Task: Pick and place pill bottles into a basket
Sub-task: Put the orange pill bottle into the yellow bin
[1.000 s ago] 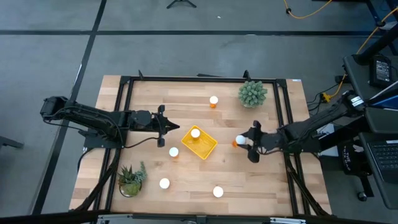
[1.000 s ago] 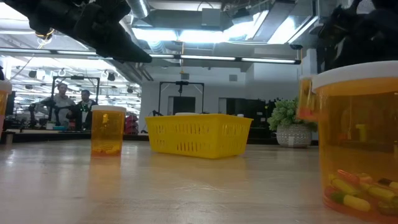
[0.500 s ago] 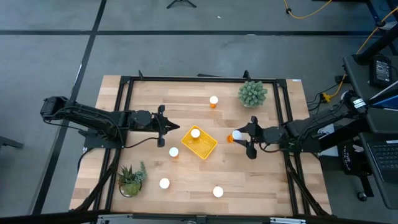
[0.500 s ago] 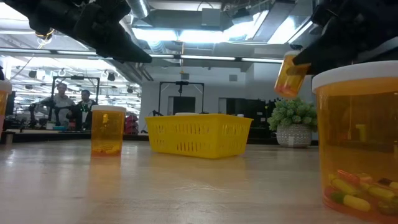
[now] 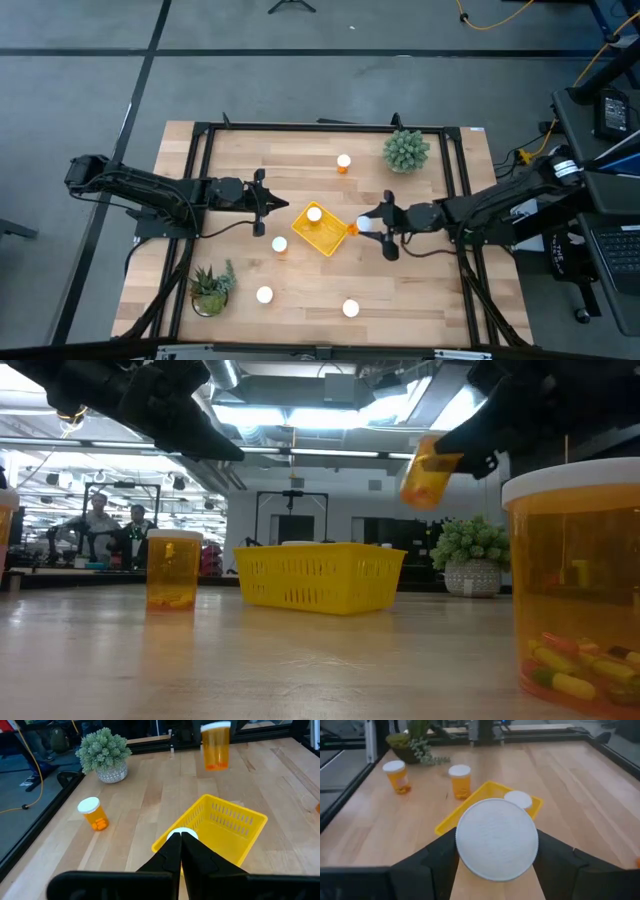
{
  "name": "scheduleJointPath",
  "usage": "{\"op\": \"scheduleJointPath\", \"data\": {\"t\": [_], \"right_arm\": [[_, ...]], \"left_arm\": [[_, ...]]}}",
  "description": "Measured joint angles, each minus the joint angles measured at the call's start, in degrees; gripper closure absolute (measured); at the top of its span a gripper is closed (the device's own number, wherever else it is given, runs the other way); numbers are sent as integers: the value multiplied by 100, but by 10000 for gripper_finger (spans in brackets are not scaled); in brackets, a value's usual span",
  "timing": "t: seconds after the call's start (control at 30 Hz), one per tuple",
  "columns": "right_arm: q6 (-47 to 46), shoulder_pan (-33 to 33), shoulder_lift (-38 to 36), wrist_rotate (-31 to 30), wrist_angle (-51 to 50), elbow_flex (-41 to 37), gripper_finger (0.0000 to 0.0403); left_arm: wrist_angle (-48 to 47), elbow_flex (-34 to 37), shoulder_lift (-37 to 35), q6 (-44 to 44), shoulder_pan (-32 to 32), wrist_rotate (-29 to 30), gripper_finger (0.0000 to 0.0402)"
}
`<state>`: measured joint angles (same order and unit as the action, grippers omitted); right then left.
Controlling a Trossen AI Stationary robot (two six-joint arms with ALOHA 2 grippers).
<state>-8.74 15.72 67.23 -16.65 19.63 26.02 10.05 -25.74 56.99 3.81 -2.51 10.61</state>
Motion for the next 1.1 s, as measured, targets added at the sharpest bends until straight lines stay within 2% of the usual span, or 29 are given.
{"op": "scheduleJointPath", "data": {"t": [0.2,0.37,0.5,0.87,1.1], "right_arm": [[203,-256,754,222,38,481,178],[606,-534,1255,373,-824,1311,178],[853,-772,1533,825,-1055,1714,178],[1054,-1068,2107,1247,-566,1800,178],[1037,-1075,2440,1242,-920,2196,178]], "left_arm": [[-1,0,0,0,-1,0,400],[-1,0,0,-2,0,0,395],[-1,0,0,-2,-1,2,390],[-8,0,0,0,-1,0,397],[-15,0,0,-1,0,0,394]]}}
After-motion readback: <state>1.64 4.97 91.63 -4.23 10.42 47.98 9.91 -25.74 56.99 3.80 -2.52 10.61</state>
